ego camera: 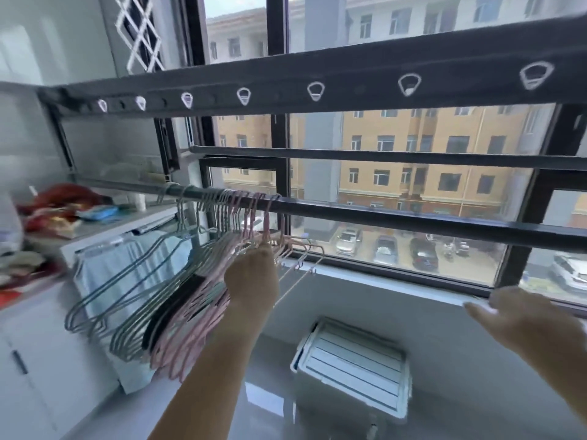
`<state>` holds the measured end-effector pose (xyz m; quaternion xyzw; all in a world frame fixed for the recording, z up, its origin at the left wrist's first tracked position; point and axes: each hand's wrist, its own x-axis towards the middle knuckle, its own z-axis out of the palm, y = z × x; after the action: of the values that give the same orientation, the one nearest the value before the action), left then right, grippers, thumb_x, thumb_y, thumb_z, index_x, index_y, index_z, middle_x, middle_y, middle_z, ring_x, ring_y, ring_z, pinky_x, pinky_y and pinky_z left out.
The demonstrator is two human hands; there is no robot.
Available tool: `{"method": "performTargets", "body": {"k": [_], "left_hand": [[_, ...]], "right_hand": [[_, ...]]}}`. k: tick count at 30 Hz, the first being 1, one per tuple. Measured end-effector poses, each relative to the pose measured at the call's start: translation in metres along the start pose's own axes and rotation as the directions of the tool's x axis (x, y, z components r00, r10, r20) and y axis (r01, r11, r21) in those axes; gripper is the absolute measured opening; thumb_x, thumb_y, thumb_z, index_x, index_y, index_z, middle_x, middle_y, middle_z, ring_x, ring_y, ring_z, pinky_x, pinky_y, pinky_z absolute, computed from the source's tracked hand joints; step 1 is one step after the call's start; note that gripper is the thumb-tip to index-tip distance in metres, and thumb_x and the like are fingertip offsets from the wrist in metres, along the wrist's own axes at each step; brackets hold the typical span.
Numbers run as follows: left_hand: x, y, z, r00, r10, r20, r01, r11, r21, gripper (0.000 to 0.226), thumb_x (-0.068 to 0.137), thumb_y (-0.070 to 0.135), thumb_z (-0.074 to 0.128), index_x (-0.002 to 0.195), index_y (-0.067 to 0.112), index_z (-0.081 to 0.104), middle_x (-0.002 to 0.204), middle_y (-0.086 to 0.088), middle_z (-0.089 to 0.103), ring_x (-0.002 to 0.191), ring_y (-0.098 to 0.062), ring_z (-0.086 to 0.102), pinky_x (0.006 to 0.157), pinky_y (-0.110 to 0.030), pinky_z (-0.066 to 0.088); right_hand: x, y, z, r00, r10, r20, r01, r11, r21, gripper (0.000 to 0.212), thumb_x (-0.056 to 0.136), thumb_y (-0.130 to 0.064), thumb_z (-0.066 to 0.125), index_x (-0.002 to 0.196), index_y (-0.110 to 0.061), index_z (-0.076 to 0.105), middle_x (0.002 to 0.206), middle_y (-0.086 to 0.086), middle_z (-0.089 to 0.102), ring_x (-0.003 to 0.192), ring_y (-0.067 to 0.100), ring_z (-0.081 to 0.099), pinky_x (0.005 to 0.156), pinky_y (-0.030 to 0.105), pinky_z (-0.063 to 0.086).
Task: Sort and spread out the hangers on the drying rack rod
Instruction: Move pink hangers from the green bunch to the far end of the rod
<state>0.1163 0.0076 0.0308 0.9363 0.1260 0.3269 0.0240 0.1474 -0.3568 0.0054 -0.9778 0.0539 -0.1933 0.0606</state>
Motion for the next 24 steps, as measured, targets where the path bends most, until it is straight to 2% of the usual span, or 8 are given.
{"method": "performTargets", "body": {"k": [3, 6, 8, 11, 13, 19, 22, 24], "left_hand": [[0.004, 0.006, -0.005, 1.000, 0.004, -0.008, -0.005, 0.998, -0.061, 0.025, 0.092, 0.003, 0.039, 0.107, 0.005, 0.059, 0.083, -0.007, 0.066, 0.065, -0.017, 0.061, 0.052, -0.025, 0.051], [0.019, 0.017, -0.009, 1.000, 0.006, -0.028, -0.010, 0.993, -0.120, 0.027, 0.086, -0.004, 0.041, 0.098, 0.007, 0.063, 0.078, -0.008, 0.065, 0.064, -0.021, 0.063, 0.054, -0.033, 0.055], [0.032, 0.028, -0.010, 1.000, 0.014, -0.013, -0.015, 0.992, -0.122, 0.024, 0.083, -0.004, 0.044, 0.091, 0.007, 0.064, 0.077, -0.008, 0.064, 0.067, -0.024, 0.064, 0.059, -0.033, 0.054], [0.046, 0.052, -0.009, 0.998, 0.061, 0.035, -0.058, 0.996, -0.069, 0.022, 0.081, -0.003, 0.048, 0.089, 0.010, 0.063, 0.081, -0.007, 0.065, 0.076, -0.027, 0.065, 0.059, -0.030, 0.048], [0.047, 0.066, -0.001, 0.994, 0.093, 0.059, -0.090, 0.995, -0.051, 0.019, 0.082, 0.000, 0.050, 0.090, 0.011, 0.063, 0.081, -0.004, 0.066, 0.078, -0.026, 0.065, 0.060, -0.031, 0.049], [0.014, 0.104, 0.030, 0.947, 0.320, 0.017, -0.308, 0.924, -0.225, 0.018, 0.086, 0.014, 0.053, 0.088, 0.023, 0.068, 0.079, 0.002, 0.067, 0.071, -0.020, 0.065, 0.058, -0.027, 0.045], [-0.011, 0.126, 0.034, 0.909, 0.415, 0.047, -0.366, 0.845, -0.389, 0.019, 0.088, 0.024, 0.052, 0.098, 0.029, 0.067, 0.093, 0.004, 0.069, 0.083, -0.020, 0.065, 0.069, -0.030, 0.048], [-0.023, 0.141, 0.032, 0.888, 0.455, 0.072, -0.362, 0.787, -0.500, 0.019, 0.086, 0.030, 0.054, 0.099, 0.032, 0.068, 0.098, 0.007, 0.070, 0.088, -0.018, 0.065, 0.073, -0.029, 0.048]], "right_hand": [[-0.006, -0.024, -0.008, 0.999, -0.034, 0.028, 0.035, 0.999, -0.012, 0.045, 0.083, -0.060, 0.043, 0.068, -0.018, 0.053, 0.072, -0.003, 0.056, 0.073, 0.024, 0.054, 0.062, 0.031, 0.044], [-0.015, -0.034, -0.010, 0.998, -0.051, 0.045, 0.051, 0.999, 0.009, 0.039, 0.083, -0.058, 0.046, 0.087, -0.022, 0.060, 0.082, -0.001, 0.063, 0.083, 0.024, 0.060, 0.067, 0.032, 0.047], [-0.022, -0.036, -0.008, 0.997, -0.042, 0.059, 0.041, 0.999, 0.005, 0.043, 0.083, -0.061, 0.044, 0.103, -0.026, 0.058, 0.099, -0.001, 0.065, 0.096, 0.024, 0.060, 0.071, 0.034, 0.046], [-0.033, -0.032, -0.008, 0.995, -0.016, 0.101, 0.017, 1.000, -0.006, 0.048, 0.084, -0.063, 0.040, 0.115, -0.028, 0.052, 0.114, -0.002, 0.061, 0.107, 0.022, 0.056, 0.080, 0.034, 0.047], [-0.039, -0.028, -0.010, 0.992, 0.004, 0.123, -0.002, 1.000, -0.014, 0.050, 0.084, -0.063, 0.040, 0.119, -0.028, 0.051, 0.120, -0.002, 0.059, 0.111, 0.021, 0.055, 0.085, 0.034, 0.046], [-0.053, -0.007, -0.021, 0.990, 0.070, 0.127, -0.061, 0.996, -0.070, 0.049, 0.087, -0.058, 0.043, 0.121, -0.023, 0.049, 0.120, 0.001, 0.059, 0.112, 0.022, 0.055, 0.087, 0.032, 0.045], [-0.055, 0.003, -0.025, 0.988, 0.052, 0.146, -0.042, 0.997, -0.071, 0.049, 0.087, -0.056, 0.045, 0.116, -0.017, 0.052, 0.114, 0.005, 0.061, 0.106, 0.025, 0.057, 0.079, 0.032, 0.045], [-0.057, 0.009, -0.025, 0.986, 0.014, 0.167, -0.015, 1.000, 0.003, 0.051, 0.085, -0.054, 0.049, 0.118, -0.015, 0.052, 0.116, 0.007, 0.060, 0.107, 0.025, 0.056, 0.084, 0.034, 0.046]]}}
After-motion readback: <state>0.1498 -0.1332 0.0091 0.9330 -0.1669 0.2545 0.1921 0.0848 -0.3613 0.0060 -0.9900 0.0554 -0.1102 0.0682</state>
